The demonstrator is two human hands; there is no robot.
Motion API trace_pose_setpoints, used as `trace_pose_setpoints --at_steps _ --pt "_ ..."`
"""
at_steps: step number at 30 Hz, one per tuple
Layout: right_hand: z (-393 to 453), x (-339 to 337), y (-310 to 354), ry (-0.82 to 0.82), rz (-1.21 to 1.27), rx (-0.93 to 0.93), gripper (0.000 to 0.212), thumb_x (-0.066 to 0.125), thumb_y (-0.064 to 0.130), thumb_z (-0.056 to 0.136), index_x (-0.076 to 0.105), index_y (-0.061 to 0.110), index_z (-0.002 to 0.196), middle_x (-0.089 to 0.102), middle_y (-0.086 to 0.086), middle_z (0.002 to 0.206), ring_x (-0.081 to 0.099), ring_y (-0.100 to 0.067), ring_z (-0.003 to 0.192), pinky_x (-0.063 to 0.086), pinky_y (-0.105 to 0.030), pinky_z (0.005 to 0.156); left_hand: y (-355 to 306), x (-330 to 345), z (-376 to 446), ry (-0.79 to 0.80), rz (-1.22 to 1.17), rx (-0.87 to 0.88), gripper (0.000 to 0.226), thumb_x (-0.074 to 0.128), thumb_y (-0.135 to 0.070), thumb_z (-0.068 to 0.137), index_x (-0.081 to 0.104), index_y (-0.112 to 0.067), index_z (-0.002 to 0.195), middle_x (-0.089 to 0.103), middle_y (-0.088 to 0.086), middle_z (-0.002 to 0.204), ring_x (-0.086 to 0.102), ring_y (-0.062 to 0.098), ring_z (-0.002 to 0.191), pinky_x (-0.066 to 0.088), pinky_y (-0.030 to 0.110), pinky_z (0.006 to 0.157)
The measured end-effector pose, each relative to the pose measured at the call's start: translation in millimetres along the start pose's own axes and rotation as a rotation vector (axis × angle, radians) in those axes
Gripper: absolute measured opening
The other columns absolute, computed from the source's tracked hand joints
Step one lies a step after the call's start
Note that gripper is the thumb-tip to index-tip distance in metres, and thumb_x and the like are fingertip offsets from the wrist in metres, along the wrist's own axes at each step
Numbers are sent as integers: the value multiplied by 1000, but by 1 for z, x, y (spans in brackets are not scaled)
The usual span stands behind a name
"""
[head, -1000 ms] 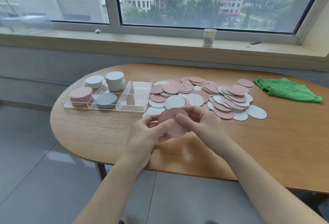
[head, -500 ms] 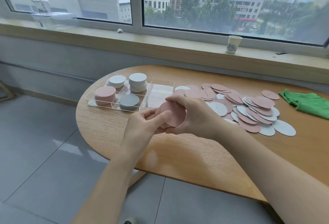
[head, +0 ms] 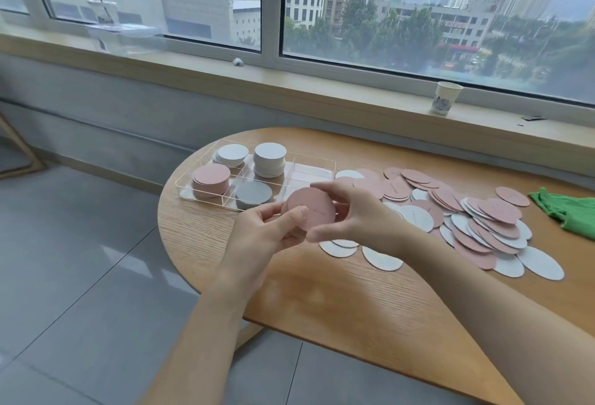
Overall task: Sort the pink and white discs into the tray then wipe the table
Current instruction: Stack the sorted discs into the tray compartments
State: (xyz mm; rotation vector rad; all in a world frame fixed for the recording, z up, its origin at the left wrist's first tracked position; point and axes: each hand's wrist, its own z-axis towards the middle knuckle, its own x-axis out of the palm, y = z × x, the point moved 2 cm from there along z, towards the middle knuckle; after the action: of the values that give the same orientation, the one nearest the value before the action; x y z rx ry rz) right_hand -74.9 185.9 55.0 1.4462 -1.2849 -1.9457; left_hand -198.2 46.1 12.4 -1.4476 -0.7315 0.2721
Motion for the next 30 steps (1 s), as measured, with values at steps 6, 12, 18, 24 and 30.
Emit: trace_pose_setpoints --at_steps 6,12,18,24,30 --pt "14 -10 -11 100 404 127 34 74 24 87 72 7 117 73 -17 114 68 -36 112 54 -45 99 -7 2 8 -11 0 56 33 80 -13 86 70 -8 117 80 11 102 78 25 97 63 39 88" --pt "49 -38 -17 -15 417 215 50 84 22 72 70 6 117 76 -14 107 72 -26 92 57 -33 85 -4 -2 23 -210 394 213 56 86 -42 83 67 -20 131 79 -9 101 74 3 95 59 27 88" --pt "107 -74 -27 -134 335 272 43 84 22 78 70 0 113 75 -14 98 66 -18 81 52 -24 70 5 1 30 -261 610 341 41 80 -38 89 69 -25 126 73 -15 100 68 -6 89 53 11 75" --pt "149 -72 -51 -88 195 348 39 83 23 82 72 -4 108 76 -20 102 70 -21 83 50 -20 57 14 2 39 -260 736 405 29 81 -31 88 74 -24 116 70 -17 94 66 0 88 47 7 70" --pt "169 -65 -54 -15 92 375 35 85 23 81 74 -2 102 75 -16 91 66 -16 71 50 -21 58 21 2 46 -236 745 397 30 84 -33 86 73 -28 114 67 -19 96 62 -1 93 46 8 72"
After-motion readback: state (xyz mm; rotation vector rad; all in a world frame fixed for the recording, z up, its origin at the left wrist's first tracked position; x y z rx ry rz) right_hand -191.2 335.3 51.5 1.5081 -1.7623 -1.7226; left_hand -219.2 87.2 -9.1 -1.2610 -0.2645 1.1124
